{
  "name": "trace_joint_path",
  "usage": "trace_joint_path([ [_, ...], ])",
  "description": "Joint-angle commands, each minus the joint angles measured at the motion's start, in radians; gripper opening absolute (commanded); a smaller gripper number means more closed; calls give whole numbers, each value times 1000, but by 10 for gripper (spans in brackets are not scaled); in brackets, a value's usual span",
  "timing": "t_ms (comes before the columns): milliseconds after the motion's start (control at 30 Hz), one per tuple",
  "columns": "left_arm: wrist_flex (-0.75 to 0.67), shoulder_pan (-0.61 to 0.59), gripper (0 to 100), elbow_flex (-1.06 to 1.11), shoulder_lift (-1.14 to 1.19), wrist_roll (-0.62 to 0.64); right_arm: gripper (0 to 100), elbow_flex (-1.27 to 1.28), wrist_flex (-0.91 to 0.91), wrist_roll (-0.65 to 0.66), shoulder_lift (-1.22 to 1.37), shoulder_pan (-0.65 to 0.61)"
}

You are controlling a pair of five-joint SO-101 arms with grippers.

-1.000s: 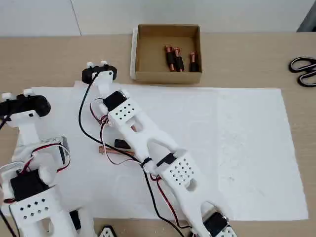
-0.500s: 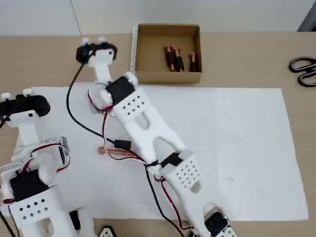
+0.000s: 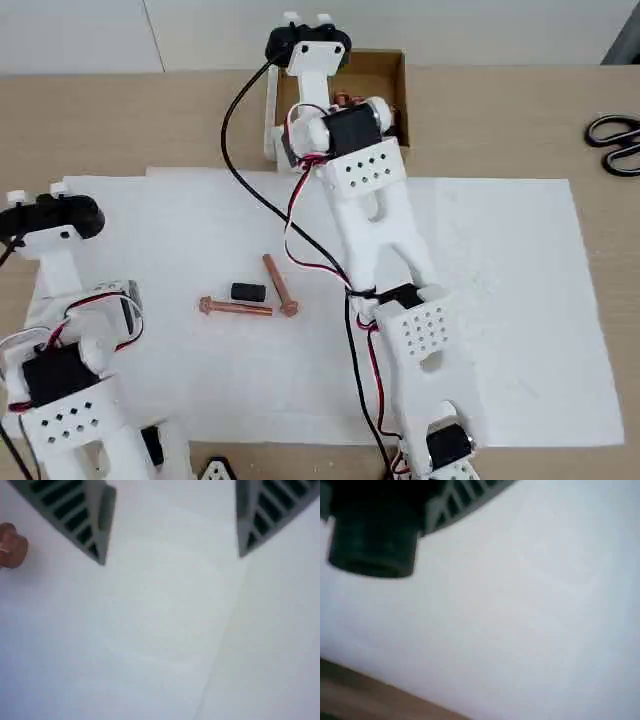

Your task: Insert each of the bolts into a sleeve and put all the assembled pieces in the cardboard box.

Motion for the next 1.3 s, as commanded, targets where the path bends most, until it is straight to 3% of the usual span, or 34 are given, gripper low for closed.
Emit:
trace_joint_path([
  [0,5,-3,166,1,3,-6,2,-34,21,201,-84,15],
  [133,3,-3,166,1,3,-6,3,48,22,199,-189,16],
  [367,3,-3,166,1,3,-6,4,522,13,198,-567,33],
  [500,0,2,166,1,3,-6,4,753,12,196,-647,36],
  [633,0,2,166,1,3,-6,4,882,2,201,-610,45],
  [1167,0,2,166,2,3,-6,6,885,-99,201,-272,48],
  [1267,0,2,166,2,3,-6,65,885,-102,201,-242,47],
])
